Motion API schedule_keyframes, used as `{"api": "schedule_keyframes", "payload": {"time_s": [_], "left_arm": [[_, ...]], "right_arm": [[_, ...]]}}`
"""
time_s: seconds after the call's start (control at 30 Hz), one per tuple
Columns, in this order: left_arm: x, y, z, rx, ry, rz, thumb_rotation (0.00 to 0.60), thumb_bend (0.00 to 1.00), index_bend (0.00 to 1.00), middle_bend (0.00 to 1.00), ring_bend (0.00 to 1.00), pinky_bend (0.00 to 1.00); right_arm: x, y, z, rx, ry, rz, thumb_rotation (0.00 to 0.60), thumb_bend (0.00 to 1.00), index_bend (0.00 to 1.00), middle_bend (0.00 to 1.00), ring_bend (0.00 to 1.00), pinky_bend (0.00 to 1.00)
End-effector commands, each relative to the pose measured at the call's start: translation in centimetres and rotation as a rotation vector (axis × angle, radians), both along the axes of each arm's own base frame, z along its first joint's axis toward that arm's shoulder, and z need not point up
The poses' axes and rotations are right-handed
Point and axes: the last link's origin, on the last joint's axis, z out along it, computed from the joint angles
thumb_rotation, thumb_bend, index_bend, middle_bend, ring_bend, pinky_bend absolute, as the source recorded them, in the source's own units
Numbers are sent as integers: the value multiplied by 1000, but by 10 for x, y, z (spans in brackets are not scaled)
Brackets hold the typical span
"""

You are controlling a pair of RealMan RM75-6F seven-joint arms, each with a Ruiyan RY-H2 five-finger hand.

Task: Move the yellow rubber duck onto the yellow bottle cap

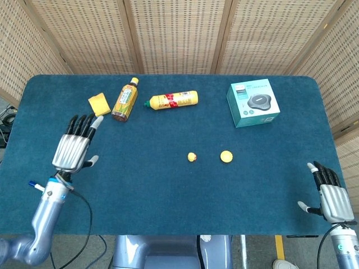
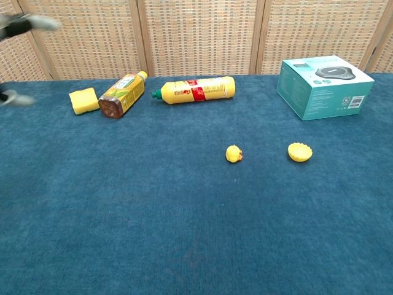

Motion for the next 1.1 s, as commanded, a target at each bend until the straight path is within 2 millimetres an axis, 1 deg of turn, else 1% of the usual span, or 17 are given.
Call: {"api": "schedule_keyframes", "payload": {"time_s": [0.03,0.1,0.23,0.33,0.4,0.5,0.6,0.67,0.77,0.9,1.0,1.1], "left_arm": [[-32,-35,12,-4,-12,84,600,196,0,0,0,0],[-45,-47,15,6,7,98,600,195,0,0,0,0],[-63,-66,19,24,10,111,600,195,0,0,0,0],[-68,-73,22,26,10,111,600,195,0,0,0,0],[-69,-74,23,27,-2,108,600,195,0,0,0,0],[-69,-74,25,23,-16,100,600,195,0,0,0,0],[-69,-74,25,18,-24,98,600,194,0,0,0,0],[-71,-73,25,10,-24,106,600,194,0,0,0,0],[-73,-72,25,8,-28,114,600,194,0,0,0,0],[-76,-70,25,2,-36,124,600,194,0,0,0,0],[-78,-68,24,-6,-39,128,600,195,0,0,0,0],[-79,-66,22,-19,-43,131,600,195,0,0,0,0]], "right_arm": [[5,1,-3,8,7,13,600,0,41,0,0,0],[8,1,-5,16,16,24,600,0,43,0,0,0],[18,-4,-9,11,20,51,600,0,79,0,0,0],[34,-11,-9,-6,25,109,600,0,137,0,0,0],[50,-18,-9,-22,41,172,600,0,182,0,0,0],[82,-30,-12,-38,90,276,600,0,223,0,0,0],[122,-43,-19,-39,138,392,600,0,251,2,0,0],[153,-51,-28,-20,166,460,600,0,271,20,0,0],[186,-61,-42,-1,177,512,600,0,328,71,0,11],[225,-74,-65,16,176,572,600,0,373,145,22,40],[246,-84,-82,34,172,587,600,0,393,185,54,53],[268,-98,-101,44,169,590,600,0,410,202,65,60]]}}
